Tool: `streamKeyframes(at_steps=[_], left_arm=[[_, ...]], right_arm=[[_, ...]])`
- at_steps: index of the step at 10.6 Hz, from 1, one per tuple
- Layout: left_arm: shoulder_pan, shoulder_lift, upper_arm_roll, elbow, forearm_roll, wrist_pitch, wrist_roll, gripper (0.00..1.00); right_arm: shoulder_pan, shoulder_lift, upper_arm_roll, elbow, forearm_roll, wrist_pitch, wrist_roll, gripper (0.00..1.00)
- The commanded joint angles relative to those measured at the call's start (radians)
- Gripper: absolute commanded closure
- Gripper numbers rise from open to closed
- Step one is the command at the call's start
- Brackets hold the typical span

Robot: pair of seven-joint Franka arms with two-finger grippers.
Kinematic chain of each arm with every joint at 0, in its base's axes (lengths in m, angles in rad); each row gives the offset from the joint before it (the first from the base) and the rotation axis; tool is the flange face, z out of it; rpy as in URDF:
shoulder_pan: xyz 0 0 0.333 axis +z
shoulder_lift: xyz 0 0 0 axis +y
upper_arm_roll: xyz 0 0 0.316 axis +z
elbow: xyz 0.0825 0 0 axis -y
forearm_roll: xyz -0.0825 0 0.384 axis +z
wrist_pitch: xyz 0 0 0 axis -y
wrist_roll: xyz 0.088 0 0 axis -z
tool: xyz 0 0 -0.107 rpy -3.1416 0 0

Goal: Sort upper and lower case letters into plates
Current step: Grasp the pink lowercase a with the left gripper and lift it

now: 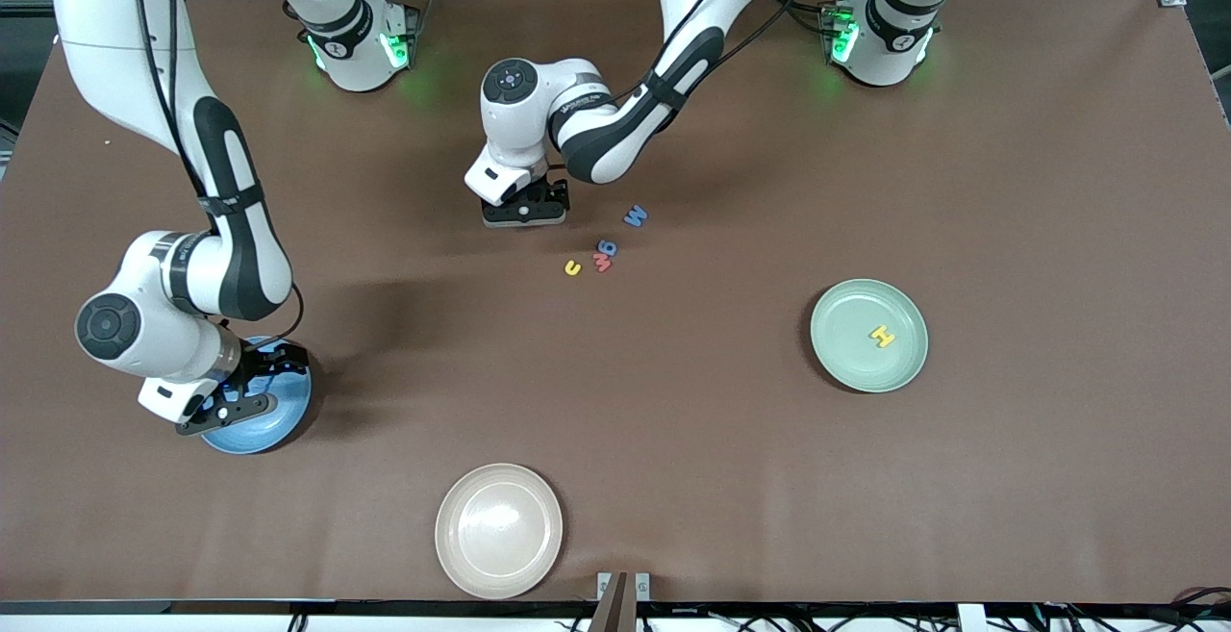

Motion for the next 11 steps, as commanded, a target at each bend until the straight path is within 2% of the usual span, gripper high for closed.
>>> streamKeyframes(at_steps=[1,7,11], left_arm=[[-0.03,0.038,0.023,0.039,-0.023,0.014,-0.009,0.13],[-0.05,0.068,0.024,0.041,-0.023,0.016,-0.005,0.25],[-0.053,0.08,0.024,0.039,-0.023,0.025,-0.002,0.29]], right_arm=[[-0.011,0.015,0.002,0.016,0.015,0.002,-0.001,0.0],[-0.016,0.022,0.002,0.011,0.015,0.019,-0.004,0.0],[-0.017,0.023,0.002,0.011,0.015,0.02,-0.012,0.0]])
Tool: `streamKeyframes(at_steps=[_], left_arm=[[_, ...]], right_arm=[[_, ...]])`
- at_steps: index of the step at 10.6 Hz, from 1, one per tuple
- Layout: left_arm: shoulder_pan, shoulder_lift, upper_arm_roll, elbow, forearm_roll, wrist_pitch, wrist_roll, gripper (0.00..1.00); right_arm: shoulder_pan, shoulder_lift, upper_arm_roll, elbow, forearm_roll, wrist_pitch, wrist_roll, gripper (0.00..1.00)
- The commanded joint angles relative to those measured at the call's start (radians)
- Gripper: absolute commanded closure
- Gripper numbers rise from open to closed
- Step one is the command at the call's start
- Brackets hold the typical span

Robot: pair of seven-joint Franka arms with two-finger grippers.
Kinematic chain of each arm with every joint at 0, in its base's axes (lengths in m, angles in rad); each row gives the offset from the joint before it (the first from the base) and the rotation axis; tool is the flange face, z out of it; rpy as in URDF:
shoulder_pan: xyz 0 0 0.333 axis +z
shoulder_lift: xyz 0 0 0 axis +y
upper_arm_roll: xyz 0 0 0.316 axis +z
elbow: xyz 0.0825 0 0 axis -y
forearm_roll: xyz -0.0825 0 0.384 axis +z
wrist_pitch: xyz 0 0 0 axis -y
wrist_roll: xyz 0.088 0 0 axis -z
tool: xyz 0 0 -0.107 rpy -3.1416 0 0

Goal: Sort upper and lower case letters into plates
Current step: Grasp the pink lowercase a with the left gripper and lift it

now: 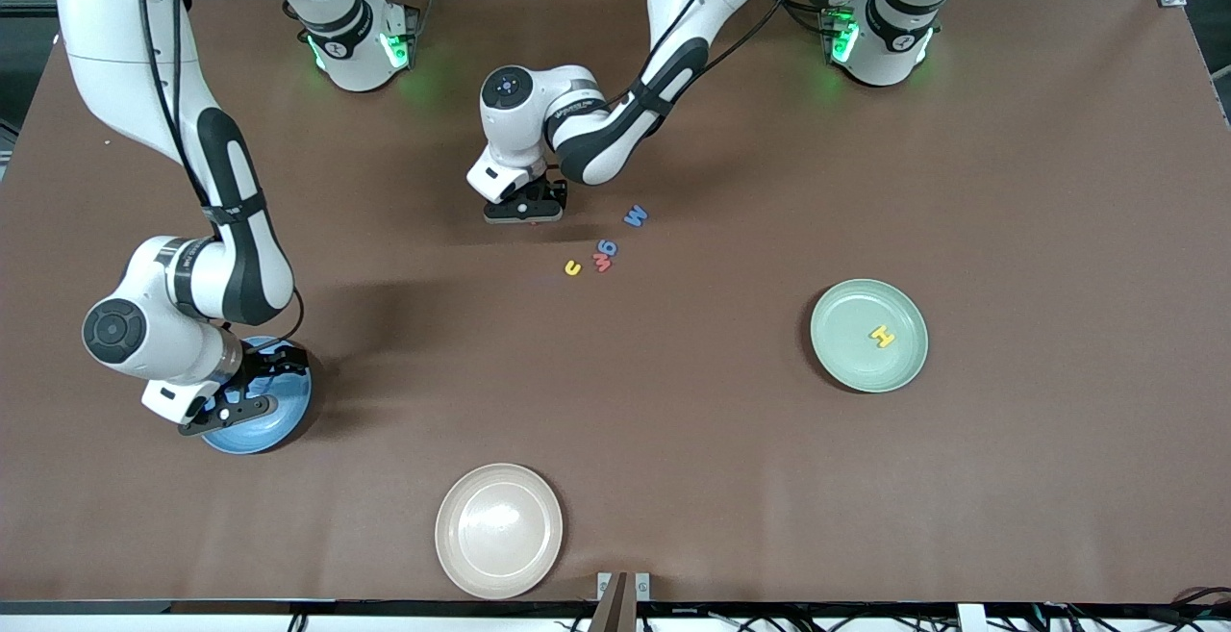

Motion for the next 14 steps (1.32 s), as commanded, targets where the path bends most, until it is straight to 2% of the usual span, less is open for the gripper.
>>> streamKeyframes(at_steps=[1,3,4,5,8,11,14], left_arm=[[-0.018,0.022,0.019,0.035,-0.023,0.006,-0.002,0.32],[-0.02,0.022,0.017,0.035,-0.023,0.007,-0.002,0.36],[-0.023,0.022,0.017,0.034,-0.023,0.007,-0.003,0.44],[-0.027,0.022,0.018,0.034,-0.023,0.007,-0.002,0.56],[-0.039,0.035,0.02,0.029,-0.022,0.007,-0.006,1.0],[-0.038,0.019,0.034,0.025,-0.022,-0.006,0.0,1.0],[-0.001,-0.11,0.087,0.023,-0.055,-0.091,0.003,1.0]], right_arm=[[-0.011,0.007,0.007,0.01,0.015,0.001,-0.011,0.0],[-0.01,0.006,0.006,0.01,0.015,0.001,-0.011,0.0],[-0.01,0.007,0.006,0.01,0.015,0.001,-0.012,0.0],[-0.01,0.006,0.006,0.01,0.015,0.001,-0.011,0.0],[-0.007,0.006,0.006,0.01,0.015,-0.001,-0.011,0.0],[0.002,0.001,0.006,0.01,0.015,-0.01,-0.003,0.0],[0.036,-0.005,0.007,0.01,0.016,-0.013,0.016,0.0]])
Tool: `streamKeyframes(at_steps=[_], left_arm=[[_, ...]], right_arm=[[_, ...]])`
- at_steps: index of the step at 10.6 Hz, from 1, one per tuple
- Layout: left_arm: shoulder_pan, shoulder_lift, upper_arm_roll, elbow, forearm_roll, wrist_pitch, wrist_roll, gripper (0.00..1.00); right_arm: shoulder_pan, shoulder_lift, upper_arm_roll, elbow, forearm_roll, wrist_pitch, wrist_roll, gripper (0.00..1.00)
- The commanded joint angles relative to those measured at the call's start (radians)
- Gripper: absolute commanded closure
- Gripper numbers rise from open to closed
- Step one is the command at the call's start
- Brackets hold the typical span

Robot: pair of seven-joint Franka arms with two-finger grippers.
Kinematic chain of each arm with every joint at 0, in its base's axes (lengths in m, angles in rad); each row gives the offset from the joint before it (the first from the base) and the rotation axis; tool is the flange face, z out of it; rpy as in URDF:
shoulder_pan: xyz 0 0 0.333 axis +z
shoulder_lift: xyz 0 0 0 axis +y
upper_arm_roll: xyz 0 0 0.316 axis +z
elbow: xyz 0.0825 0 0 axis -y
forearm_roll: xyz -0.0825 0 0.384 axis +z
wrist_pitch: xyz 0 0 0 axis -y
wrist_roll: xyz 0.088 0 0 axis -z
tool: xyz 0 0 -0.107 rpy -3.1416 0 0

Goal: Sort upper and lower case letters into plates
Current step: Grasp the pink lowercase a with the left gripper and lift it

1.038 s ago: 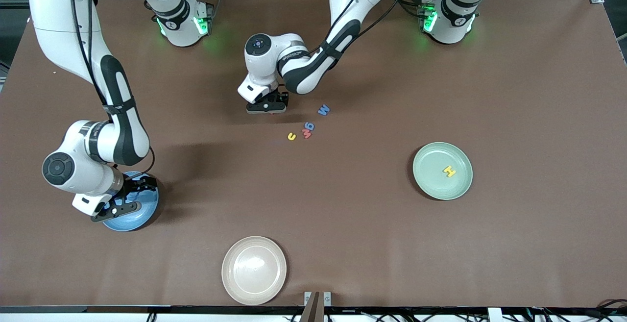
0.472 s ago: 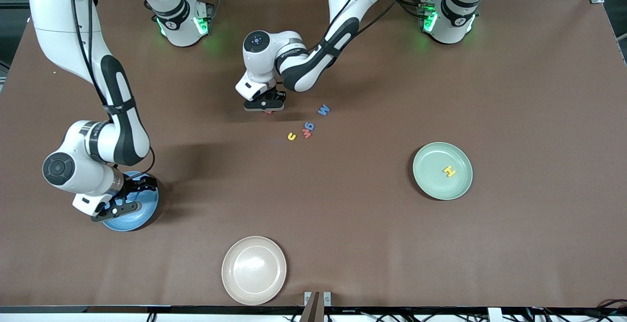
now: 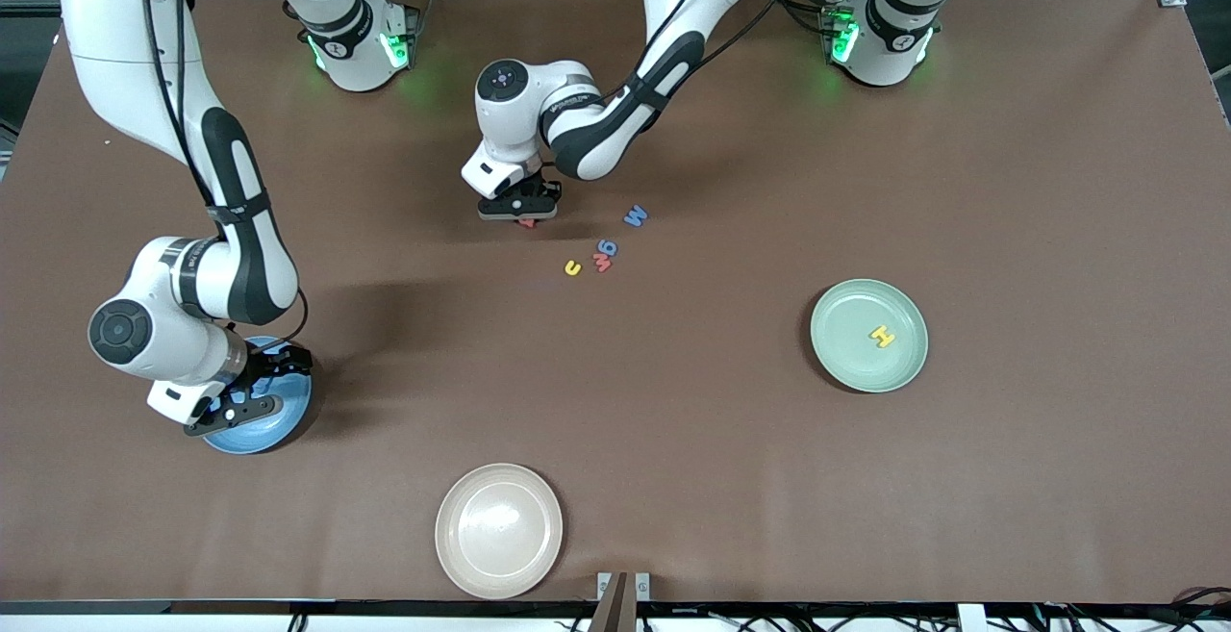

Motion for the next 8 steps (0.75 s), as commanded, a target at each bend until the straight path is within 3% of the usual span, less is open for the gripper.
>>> streamKeyframes(at_steps=[1,5,8], left_arm=[[0.057,-0.137,0.053,-0.021,-0.051,-0.096,0.003,1.0],[0.254,-0.298,0.052,-0.054,-0.051,-0.281,0.098,1.0],[0.488,-0.441,-0.002,-0.264,-0.053,-0.289,0.363,1.0]], right_arm=[[0.044,-0.006,0.002,0.006,0.017,-0.018,0.057,0.0],[0.228,-0.034,0.002,0.011,0.038,-0.07,0.27,0.0],[0.425,-0.039,0.002,0.011,0.054,-0.07,0.486,0.0]])
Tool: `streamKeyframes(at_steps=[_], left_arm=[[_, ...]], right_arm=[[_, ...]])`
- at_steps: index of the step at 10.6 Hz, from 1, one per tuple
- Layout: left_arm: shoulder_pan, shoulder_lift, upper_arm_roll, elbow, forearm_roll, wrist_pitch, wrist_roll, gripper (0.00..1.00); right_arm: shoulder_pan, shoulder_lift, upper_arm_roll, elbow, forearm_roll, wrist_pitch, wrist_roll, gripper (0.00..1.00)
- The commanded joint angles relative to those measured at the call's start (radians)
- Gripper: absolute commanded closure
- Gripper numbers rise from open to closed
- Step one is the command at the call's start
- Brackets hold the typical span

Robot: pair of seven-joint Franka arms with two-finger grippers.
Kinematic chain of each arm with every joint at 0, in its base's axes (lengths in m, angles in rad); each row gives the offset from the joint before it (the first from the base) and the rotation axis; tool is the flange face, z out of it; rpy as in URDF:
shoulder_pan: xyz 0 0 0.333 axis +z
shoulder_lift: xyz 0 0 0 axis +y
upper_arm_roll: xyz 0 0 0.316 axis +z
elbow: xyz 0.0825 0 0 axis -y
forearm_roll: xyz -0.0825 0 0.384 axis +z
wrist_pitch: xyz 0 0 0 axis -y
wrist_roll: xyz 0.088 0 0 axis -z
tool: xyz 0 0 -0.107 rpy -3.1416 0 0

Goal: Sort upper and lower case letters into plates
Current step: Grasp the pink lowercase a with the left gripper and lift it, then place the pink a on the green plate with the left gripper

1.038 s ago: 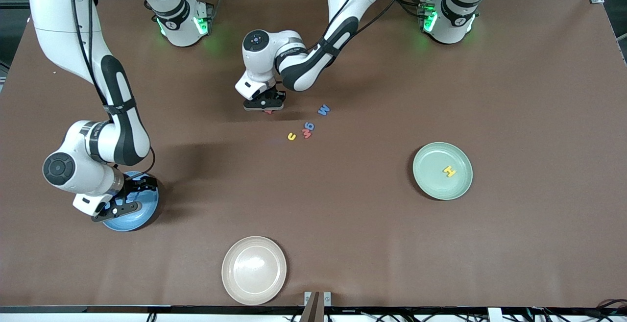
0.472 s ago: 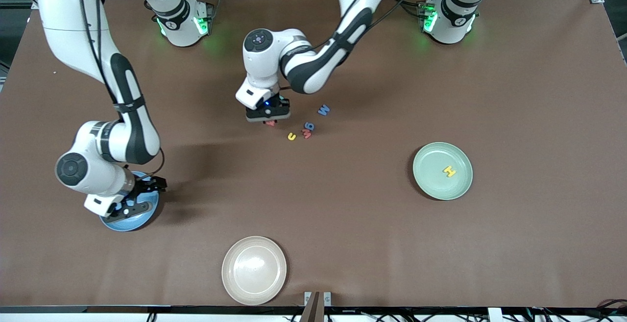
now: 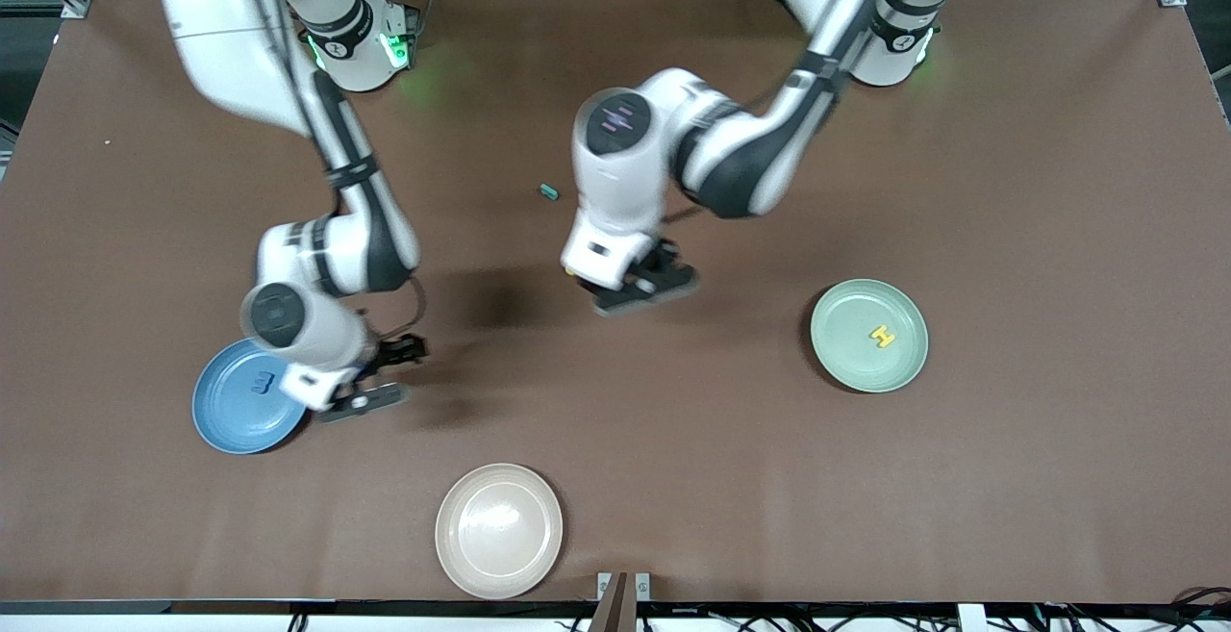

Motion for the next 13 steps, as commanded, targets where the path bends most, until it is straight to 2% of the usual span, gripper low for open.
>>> streamKeyframes(at_steps=[1,3,5,7,9,11,12,13], left_arm=[[0.204,-0.132,-0.084,-0.224,-0.024,0.008,0.198,1.0],[0.337,-0.175,-0.108,-0.342,-0.011,0.007,0.382,1.0],[0.421,-0.191,-0.108,-0.395,0.0,0.007,0.485,1.0],[0.475,-0.179,-0.106,-0.439,0.0,0.022,0.531,1.0],[0.543,-0.165,-0.102,-0.494,0.0,0.101,0.612,1.0],[0.554,-0.157,-0.097,-0.568,0.0,0.213,0.636,1.0],[0.554,-0.151,-0.096,-0.573,0.0,0.226,0.636,1.0],[0.552,-0.148,-0.096,-0.573,0.0,0.225,0.639,0.84]], right_arm=[[0.161,-0.028,-0.009,-0.014,0.015,-0.017,0.211,0.0],[0.286,-0.034,-0.007,-0.004,0.017,-0.016,0.438,0.0],[0.437,-0.024,-0.009,0.004,0.017,-0.013,0.725,0.0],[0.463,-0.021,0.011,-0.002,0.041,-0.017,0.873,0.0],[0.469,-0.021,0.02,-0.049,0.081,-0.014,0.89,0.0],[0.478,-0.018,0.02,-0.066,0.102,0.015,0.922,0.0],[0.475,-0.007,0.02,-0.068,0.128,0.044,0.927,0.0],[0.47,0.004,0.02,-0.067,0.17,0.056,0.927,0.0]])
